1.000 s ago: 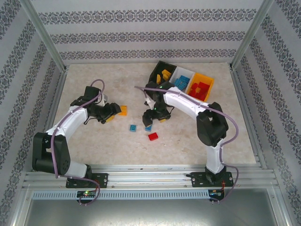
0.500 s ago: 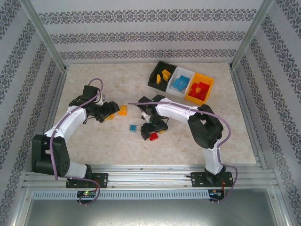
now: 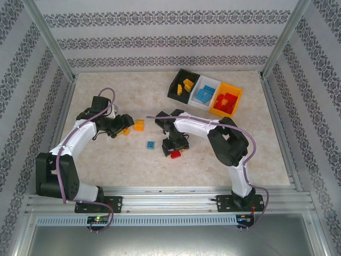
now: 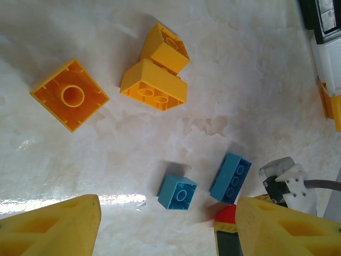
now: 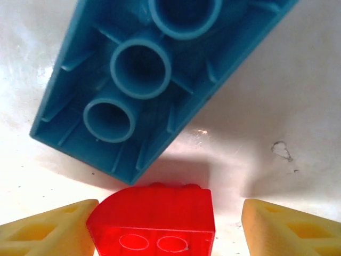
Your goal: Sort the legos into containers by color
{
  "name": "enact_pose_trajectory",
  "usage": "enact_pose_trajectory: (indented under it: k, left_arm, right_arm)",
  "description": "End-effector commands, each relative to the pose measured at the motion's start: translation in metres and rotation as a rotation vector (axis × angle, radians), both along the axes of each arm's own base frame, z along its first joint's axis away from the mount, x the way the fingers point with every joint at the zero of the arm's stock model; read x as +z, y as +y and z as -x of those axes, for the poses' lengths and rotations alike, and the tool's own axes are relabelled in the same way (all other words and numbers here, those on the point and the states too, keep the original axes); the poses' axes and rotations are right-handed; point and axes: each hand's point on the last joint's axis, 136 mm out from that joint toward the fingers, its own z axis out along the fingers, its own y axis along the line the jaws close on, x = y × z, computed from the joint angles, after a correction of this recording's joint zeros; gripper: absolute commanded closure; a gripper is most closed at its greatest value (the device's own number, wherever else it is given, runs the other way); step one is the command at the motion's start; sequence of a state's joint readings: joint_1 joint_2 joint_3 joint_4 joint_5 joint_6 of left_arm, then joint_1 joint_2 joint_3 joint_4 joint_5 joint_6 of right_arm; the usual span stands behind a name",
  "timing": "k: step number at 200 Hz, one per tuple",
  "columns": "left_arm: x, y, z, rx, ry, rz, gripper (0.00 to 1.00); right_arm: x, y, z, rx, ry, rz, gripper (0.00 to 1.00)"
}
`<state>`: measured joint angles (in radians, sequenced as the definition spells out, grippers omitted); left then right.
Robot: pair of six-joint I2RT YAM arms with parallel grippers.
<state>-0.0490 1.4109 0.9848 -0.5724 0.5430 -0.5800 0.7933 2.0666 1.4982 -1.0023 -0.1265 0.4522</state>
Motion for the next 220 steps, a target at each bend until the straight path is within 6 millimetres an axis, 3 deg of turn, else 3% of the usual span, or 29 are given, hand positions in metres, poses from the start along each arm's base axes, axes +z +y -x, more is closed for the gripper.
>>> enact_pose_trajectory:
  k: [1, 16, 46, 94, 126, 165, 189, 220]
  left_arm:
    - [0.007, 0.003, 0.006, -0.017, -0.013, 0.009, 0.32]
    - [0.007, 0.004, 0.006, -0.016, -0.017, 0.015, 0.32]
    - [0.008, 0.004, 0.002, -0.015, -0.021, 0.03, 0.32]
    - [0.006, 0.0, -0.01, -0.008, -0.027, 0.068, 0.32]
    - [0.006, -0.003, -0.021, -0.002, -0.029, 0.089, 0.32]
    - [0.008, -0.003, -0.029, 0.003, -0.032, 0.089, 0.32]
    - [0.01, -0.001, -0.031, 0.018, -0.03, 0.082, 0.32]
    - [0.009, 0.002, -0.032, 0.042, -0.017, 0.071, 0.32]
  right_arm:
    - [-0.007, -0.002, 0.005, -0.019, 0.0, 0.045, 0.45]
    - [-0.005, -0.003, 0.005, -0.029, 0.0, 0.046, 0.52]
    - [0.008, -0.008, 0.003, -0.036, -0.027, 0.058, 0.53]
    - [0.052, -0.03, -0.021, -0.111, -0.093, 0.022, 0.53]
    - [0.09, -0.072, -0.067, -0.217, -0.174, -0.01, 0.52]
    - [0.131, -0.141, -0.147, -0.466, -0.286, -0.094, 0.52]
    - [0.136, -0.184, -0.194, -0.632, -0.324, -0.128, 0.53]
    - [0.121, -0.231, -0.238, -0.79, -0.328, -0.116, 0.53]
